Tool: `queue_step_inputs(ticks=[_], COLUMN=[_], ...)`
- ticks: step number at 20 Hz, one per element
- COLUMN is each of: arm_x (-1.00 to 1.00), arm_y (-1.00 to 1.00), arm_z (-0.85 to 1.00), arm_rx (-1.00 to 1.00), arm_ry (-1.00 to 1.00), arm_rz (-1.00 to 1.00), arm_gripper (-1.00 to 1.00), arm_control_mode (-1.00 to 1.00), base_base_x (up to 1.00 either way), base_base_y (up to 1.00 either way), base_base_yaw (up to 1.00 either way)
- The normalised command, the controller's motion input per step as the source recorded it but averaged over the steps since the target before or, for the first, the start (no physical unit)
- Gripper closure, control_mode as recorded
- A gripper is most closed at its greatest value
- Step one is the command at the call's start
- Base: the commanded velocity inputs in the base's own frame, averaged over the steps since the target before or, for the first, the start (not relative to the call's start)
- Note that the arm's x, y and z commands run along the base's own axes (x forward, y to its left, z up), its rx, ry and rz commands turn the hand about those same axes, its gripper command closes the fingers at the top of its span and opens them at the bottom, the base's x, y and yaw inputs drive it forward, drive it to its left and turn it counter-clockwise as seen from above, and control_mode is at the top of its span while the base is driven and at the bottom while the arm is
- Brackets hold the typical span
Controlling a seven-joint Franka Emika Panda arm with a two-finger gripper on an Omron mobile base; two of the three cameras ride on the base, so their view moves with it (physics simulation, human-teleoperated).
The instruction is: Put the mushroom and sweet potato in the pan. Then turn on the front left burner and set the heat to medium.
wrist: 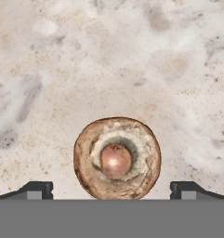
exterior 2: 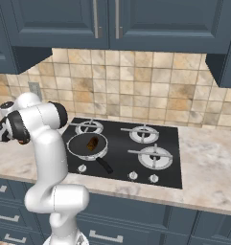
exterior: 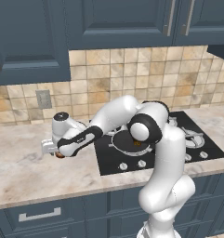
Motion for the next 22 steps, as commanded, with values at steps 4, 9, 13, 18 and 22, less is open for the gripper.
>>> queue_step_inputs(ticks=[4, 9, 13, 18, 22], arm_x=[0.12, 0.21, 0.17, 0.00, 0.00], arm_y=[0.00, 0.00, 0.00, 0.00, 0.00], arm_z=[-0.08, 0.00, 0.00, -0.01, -0.10], arm_rx=[0.00, 0.00, 0.00, 0.00, 0.00], arm_ry=[0.00, -0.01, 0.00, 0.00, 0.00], arm_rz=[0.00, 0.00, 0.00, 0.00, 0.00], arm_gripper=[-1.00, -1.00, -1.00, -1.00, -1.00], arm_control_mode=[-1.00, -1.00, -1.00, -1.00, -1.00], base_base_x=[0.00, 0.00, 0.00, 0.00, 0.00], base_base_y=[0.00, 0.00, 0.00, 0.00, 0.00], base_base_yaw=[0.00, 0.00, 0.00, 0.00, 0.00])
